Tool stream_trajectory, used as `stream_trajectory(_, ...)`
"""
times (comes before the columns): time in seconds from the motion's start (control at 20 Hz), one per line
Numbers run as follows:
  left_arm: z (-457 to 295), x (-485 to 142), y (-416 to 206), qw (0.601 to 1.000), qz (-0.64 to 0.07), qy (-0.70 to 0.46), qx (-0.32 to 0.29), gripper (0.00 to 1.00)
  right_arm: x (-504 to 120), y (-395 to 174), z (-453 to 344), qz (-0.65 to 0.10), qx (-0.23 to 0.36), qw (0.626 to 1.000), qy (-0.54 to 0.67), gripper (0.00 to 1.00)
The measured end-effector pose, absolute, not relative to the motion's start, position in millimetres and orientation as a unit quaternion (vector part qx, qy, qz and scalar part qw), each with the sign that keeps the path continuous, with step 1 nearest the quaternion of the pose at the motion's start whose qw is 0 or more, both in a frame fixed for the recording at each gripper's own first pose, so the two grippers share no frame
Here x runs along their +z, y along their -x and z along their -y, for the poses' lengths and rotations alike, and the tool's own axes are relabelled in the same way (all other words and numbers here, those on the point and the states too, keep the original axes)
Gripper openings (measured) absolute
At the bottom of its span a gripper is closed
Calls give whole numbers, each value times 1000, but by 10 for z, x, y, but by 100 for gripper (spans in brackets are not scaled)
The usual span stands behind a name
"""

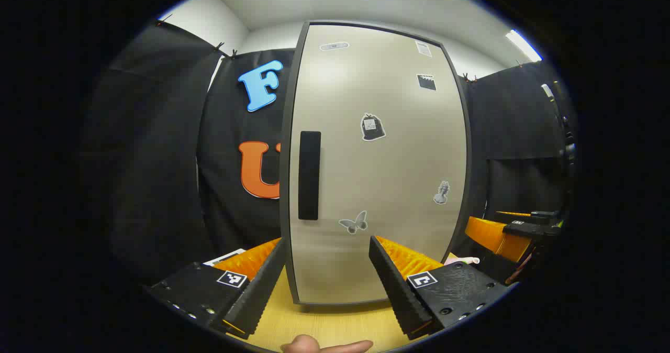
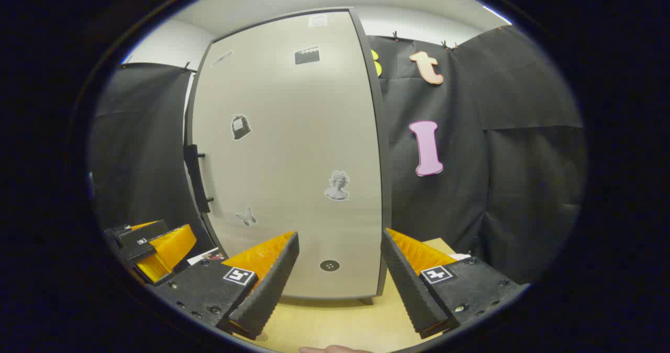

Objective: Open the cabinet door with the right hand, grasp the bottle in the cabinet with the left hand and place it on the coaster, then close the cabinet door with the right hand.

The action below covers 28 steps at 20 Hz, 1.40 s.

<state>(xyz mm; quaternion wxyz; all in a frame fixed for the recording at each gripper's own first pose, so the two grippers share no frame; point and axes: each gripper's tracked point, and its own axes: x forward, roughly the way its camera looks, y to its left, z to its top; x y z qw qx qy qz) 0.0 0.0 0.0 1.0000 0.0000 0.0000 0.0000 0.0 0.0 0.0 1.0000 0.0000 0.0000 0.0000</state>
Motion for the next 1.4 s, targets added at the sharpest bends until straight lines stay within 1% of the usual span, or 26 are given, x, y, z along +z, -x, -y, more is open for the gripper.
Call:
stream_trajectory(0.3, -24, 0, 0, 1000, -5, 3, 5, 95, -9, 39, -55, 2, 11, 1000, 5, 97)
stream_trajectory(0.35, -13, 2, -3, 1000, -6, 5, 3, 95, -7, 42, -48, 2, 9, 1000, 7, 100)
stream_trajectory(0.4, -10, 4, 1, 1000, -7, 5, 3, 95, -4, 46, -47, 3, 8, 1000, 7, 100)
stream_trajectory(0.45, -23, 1, 1, 1000, -7, 3, 5, 94, 2, 44, -43, 3, 7, 1000, 8, 96)
stream_trajectory(0.5, -27, 3, 1, 1000, -7, 2, 4, 94, -1, 53, -51, 2, 8, 1000, 9, 99)
stream_trajectory(0.55, -27, -16, -4, 1000, -8, 2, 5, 94, -1, 58, -43, 2, 7, 1000, 10, 95)
stream_trajectory(0.65, -29, -34, -6, 1000, -11, 2, 5, 94, -1, 60, -34, 2, 5, 1000, 10, 92)
stream_trajectory(0.7, -9, -42, -7, 1000, -12, 2, 0, 94, -1, 60, -43, 2, 7, 1000, 10, 95)
stream_trajectory(0.9, 12, -2, 10, 1000, -5, -6, -1, 94, -7, 48, -39, 4, 0, 1000, 11, 96)
stream_trajectory(1.1, -65, -3, 125, 1000, -1, -12, 3, 94, 58, -53, -226, 7, 20, 999, 25, 96)
stream_trajectory(1.15, -108, -8, 172, 1000, -1, -17, 5, 94, 88, -87, -311, 10, 29, 999, 28, 92)
stream_trajectory(1.2, -146, -15, 222, 1000, -2, -21, 8, 94, 122, -124, -416, 13, 39, 999, 32, 96)
stream_trajectory(1.25, -197, -41, 279, 1000, -3, -26, 12, 94, 141, -164, -530, 14, 50, 998, 37, 92)
stream_trajectory(1.3, -244, -69, 342, 999, -5, -29, 16, 94, 162, -198, -663, 16, 63, 997, 43, 96)
stream_trajectory(1.35, -284, -96, 406, 999, -7, -31, 21, 94, 173, -235, -795, 18, 77, 996, 50, 96)
stream_trajectory(1.4, -337, -118, 482, 999, -9, -35, 27, 94, 186, -273, -935, 19, 90, 994, 58, 92)
